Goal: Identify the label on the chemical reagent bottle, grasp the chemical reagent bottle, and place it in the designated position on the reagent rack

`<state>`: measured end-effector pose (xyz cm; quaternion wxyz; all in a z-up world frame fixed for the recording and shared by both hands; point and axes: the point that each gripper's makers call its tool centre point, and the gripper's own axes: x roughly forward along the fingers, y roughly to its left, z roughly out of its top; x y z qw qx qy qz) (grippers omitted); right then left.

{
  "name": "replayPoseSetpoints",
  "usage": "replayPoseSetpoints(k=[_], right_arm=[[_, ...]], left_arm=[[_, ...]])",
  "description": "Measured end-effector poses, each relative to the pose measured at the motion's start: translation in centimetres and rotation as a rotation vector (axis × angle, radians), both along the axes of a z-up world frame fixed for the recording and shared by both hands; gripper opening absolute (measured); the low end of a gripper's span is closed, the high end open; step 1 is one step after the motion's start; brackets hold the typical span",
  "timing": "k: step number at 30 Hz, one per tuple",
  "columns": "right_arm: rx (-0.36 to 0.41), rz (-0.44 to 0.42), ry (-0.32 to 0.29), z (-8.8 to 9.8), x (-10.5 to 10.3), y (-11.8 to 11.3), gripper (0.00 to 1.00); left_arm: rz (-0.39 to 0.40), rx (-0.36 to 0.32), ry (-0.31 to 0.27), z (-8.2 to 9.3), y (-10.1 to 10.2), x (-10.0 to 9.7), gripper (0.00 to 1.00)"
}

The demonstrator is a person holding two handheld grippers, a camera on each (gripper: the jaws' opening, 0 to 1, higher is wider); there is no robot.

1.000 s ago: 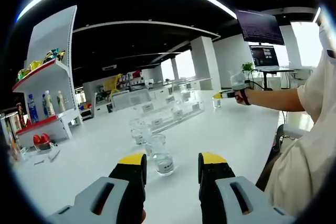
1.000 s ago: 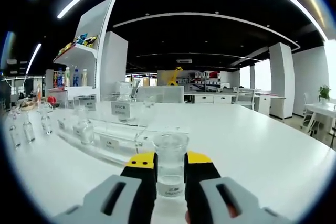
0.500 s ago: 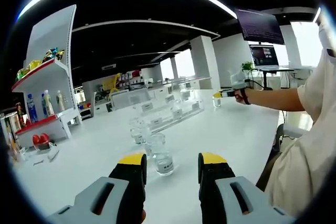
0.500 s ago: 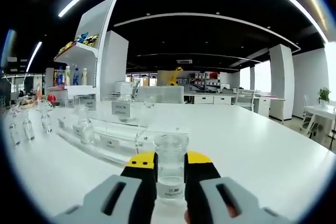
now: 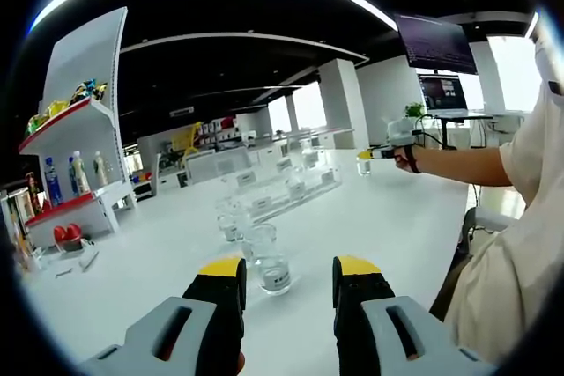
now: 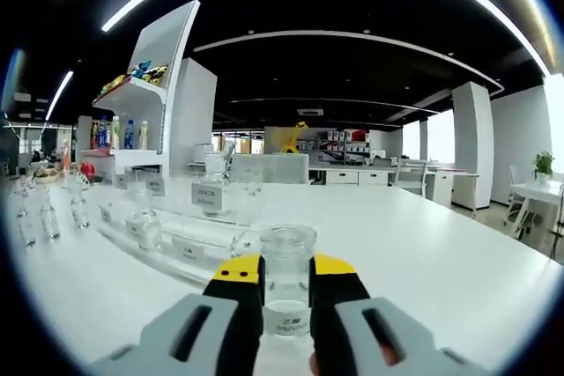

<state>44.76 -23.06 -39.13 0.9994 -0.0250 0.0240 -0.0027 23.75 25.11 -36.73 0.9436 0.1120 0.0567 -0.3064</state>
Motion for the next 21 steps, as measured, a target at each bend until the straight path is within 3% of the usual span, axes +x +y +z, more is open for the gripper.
replayPoseSetpoints(k=[10,21], right_arm=[[-0.029,0.01,-0.032,1.8,-1.0,1.0,0.19],[-0.04,0.057,-0.085,4.8,-1.9,4.0,0.19]], left_arm=[[-0.003,0.0,-0.001,0.0,-0.1,-0.1,0.4],[-0.003,0.001,-0.002,0.1,-0.1,-0.1,0.4]])
